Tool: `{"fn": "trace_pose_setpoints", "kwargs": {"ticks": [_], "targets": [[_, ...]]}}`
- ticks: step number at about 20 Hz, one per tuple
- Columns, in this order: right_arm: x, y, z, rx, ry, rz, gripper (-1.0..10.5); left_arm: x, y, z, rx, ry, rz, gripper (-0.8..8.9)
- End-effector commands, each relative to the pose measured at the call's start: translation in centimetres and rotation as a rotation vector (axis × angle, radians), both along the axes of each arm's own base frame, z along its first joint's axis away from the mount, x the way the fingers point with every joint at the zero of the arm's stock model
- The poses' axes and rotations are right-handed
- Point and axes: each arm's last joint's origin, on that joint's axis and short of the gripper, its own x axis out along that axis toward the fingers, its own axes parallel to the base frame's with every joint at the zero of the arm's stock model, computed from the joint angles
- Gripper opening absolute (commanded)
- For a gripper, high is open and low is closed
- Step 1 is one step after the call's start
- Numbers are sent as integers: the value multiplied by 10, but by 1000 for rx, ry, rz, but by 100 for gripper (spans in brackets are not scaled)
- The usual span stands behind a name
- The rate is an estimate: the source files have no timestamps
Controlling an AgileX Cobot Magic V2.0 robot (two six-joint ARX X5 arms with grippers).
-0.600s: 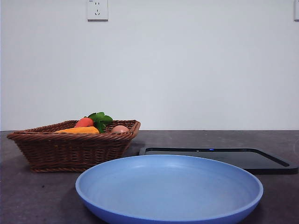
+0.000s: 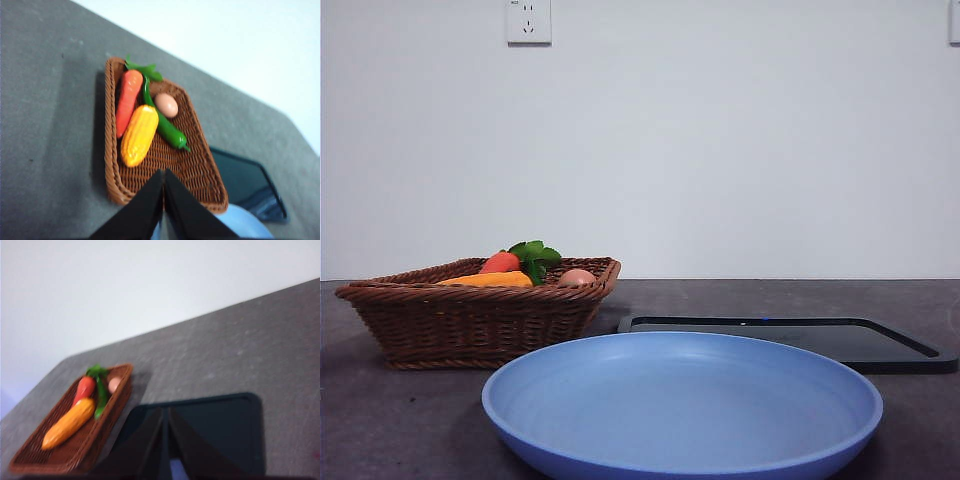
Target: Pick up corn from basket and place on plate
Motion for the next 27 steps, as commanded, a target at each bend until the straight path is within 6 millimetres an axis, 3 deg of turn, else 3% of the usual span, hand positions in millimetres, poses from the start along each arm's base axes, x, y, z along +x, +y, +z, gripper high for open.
{"fn": "trace_pose_setpoints", "kwargs": {"ticks": [1,10,16,23,25,27], "targets": [[3,1,14,-87,24,46,2,1,0,14,105,18,-58,6],[20,6,37,-277,266,269,2,8,-3,35,210,167,-227,6],[31,17,39,-335,434,423,2,12,-6,31,228,298,-309,6],[35,26,35,-345,475,496,3,13,-7,29,233,325,-329,16],[35,26,35,-344,476,495,53,14,-7,29,232,323,-328,86],[36,26,35,-330,488,488,222,14,-7,29,229,324,-326,241]]}}
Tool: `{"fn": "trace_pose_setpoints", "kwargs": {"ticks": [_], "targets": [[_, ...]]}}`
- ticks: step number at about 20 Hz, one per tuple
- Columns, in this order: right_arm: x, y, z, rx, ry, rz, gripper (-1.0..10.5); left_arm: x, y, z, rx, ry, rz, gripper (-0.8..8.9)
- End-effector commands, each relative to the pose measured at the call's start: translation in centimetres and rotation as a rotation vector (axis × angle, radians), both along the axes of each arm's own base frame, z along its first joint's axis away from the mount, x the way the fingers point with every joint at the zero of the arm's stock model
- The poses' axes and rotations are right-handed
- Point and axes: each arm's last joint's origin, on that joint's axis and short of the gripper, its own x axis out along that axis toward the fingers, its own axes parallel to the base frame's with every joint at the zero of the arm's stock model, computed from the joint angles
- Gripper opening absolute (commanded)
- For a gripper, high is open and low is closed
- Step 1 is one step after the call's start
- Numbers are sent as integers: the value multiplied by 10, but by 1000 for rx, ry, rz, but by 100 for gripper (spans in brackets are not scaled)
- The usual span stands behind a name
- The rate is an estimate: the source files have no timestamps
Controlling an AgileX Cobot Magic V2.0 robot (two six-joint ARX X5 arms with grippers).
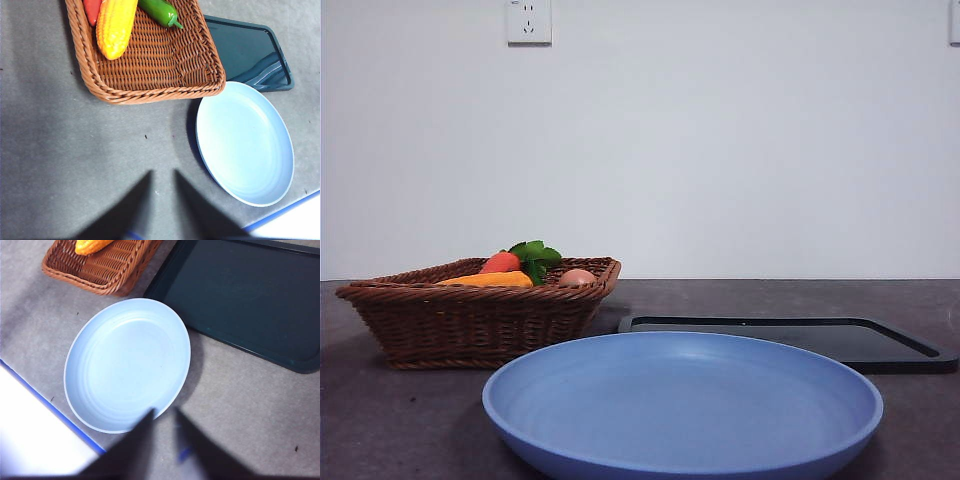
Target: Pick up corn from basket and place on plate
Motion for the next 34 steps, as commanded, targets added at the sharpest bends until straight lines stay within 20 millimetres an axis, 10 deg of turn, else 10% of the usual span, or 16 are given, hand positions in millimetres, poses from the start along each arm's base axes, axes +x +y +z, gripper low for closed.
{"fn": "trace_pose_setpoints", "kwargs": {"ticks": [1,12,22,34], "targets": [[2,1,4,16,7,-14,291,1,0,6,-7,-26,-1,313],[39,15,-19,1,195,4,304,2,0,7,-24,-29,15,352],[97,52,-80,-55,372,91,286,2,0,7,-26,-29,17,352],[118,76,-122,-76,437,130,115,3,0,8,-26,-30,16,352]]}}
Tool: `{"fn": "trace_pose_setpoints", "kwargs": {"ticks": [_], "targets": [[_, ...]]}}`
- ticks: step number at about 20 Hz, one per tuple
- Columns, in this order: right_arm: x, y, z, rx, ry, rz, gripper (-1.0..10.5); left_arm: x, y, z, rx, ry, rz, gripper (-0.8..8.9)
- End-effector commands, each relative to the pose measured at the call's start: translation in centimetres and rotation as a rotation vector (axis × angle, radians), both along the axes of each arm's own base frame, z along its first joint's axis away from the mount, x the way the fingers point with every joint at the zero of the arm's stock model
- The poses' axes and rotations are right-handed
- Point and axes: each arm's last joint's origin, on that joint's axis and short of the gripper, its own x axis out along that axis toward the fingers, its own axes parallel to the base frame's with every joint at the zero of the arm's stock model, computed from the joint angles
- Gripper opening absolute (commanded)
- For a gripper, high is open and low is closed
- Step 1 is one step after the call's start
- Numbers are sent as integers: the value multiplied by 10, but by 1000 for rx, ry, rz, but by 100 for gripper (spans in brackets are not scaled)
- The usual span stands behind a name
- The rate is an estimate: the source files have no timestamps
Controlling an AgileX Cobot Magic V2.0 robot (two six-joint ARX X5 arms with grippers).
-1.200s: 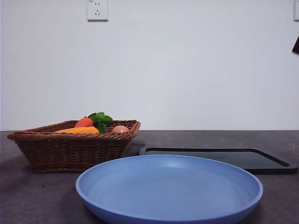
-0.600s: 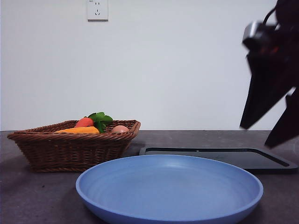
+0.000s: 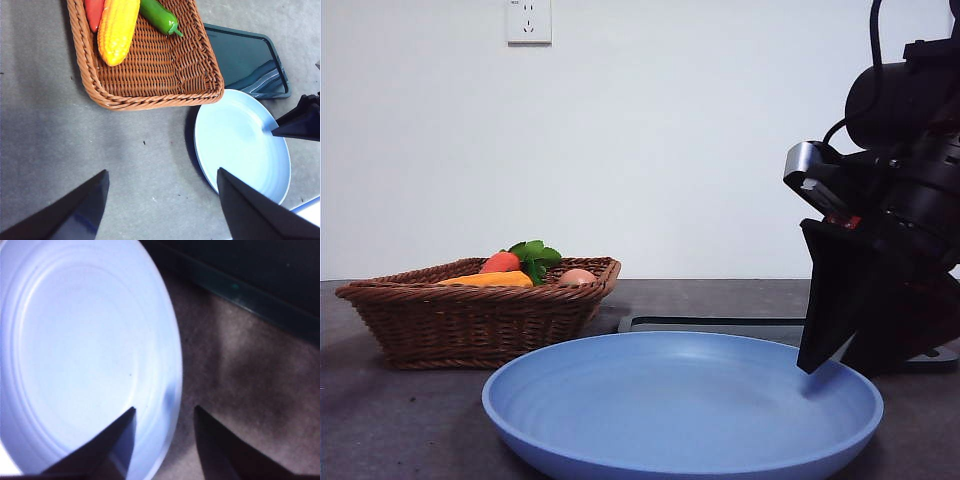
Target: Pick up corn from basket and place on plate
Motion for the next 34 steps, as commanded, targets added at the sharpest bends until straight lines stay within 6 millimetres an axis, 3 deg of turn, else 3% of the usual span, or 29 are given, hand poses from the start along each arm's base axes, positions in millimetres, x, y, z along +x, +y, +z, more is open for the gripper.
{"fn": "trace_pose_setpoints", "kwargs": {"ticks": [1,6,14,17,20,26,30,34], "targets": [[5,4,-1,6,0,-1,86,1,0,6,-4,-25,-4,352],[6,4,-1,-18,-11,-17,1,1,0,6,-4,-26,-4,352],[7,3,5,-63,-40,-57,1,3,0,7,-4,-43,-5,352],[7,3,33,-18,-101,-53,1,7,-1,9,-4,-62,-9,352],[2,0,75,10,-174,-58,1,15,-3,9,-4,-66,-30,352],[-17,-12,145,52,-313,-56,1,51,-15,18,45,-106,-62,352],[-23,-19,171,82,-396,-82,1,87,-31,32,186,-139,-65,352],[-29,-30,178,81,-415,-117,1,131,-57,27,319,-88,-107,352]]}}
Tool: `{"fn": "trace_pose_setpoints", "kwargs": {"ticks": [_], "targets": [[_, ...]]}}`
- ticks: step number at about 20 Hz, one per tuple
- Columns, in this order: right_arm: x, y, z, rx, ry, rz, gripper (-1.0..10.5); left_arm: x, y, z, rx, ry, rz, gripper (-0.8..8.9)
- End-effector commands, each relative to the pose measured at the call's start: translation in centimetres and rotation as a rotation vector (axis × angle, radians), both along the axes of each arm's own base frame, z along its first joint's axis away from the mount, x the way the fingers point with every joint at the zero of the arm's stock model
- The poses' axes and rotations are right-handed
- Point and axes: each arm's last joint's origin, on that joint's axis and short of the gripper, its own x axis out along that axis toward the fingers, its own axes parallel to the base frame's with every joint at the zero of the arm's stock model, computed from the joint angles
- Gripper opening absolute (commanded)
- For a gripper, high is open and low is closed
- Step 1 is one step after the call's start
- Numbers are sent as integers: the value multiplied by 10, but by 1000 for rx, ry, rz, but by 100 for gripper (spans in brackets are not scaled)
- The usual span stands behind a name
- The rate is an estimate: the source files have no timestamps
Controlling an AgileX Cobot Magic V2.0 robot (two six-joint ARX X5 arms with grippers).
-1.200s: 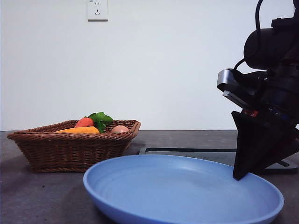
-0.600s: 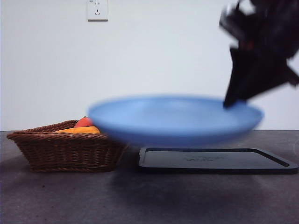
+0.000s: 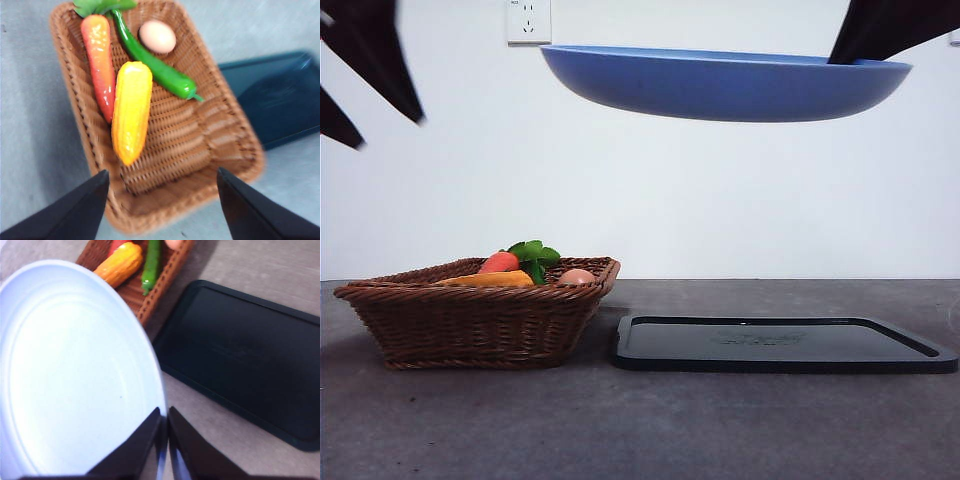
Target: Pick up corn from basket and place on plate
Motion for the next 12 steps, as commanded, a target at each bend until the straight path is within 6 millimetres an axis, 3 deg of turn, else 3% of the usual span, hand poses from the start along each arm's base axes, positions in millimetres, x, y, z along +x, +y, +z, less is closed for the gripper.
{"fn": "trace_pose_setpoints", "kwargs": {"ticks": [1,8,12], "targets": [[0,-3,8,7,-25,-5,1,24,-15,-4,88,15,-34,352],[1,-15,8,-3,-15,-51,1,97,-59,-49,308,129,-79,352],[2,-17,8,-7,-20,-56,1,120,-69,-79,347,161,-77,352]]}}
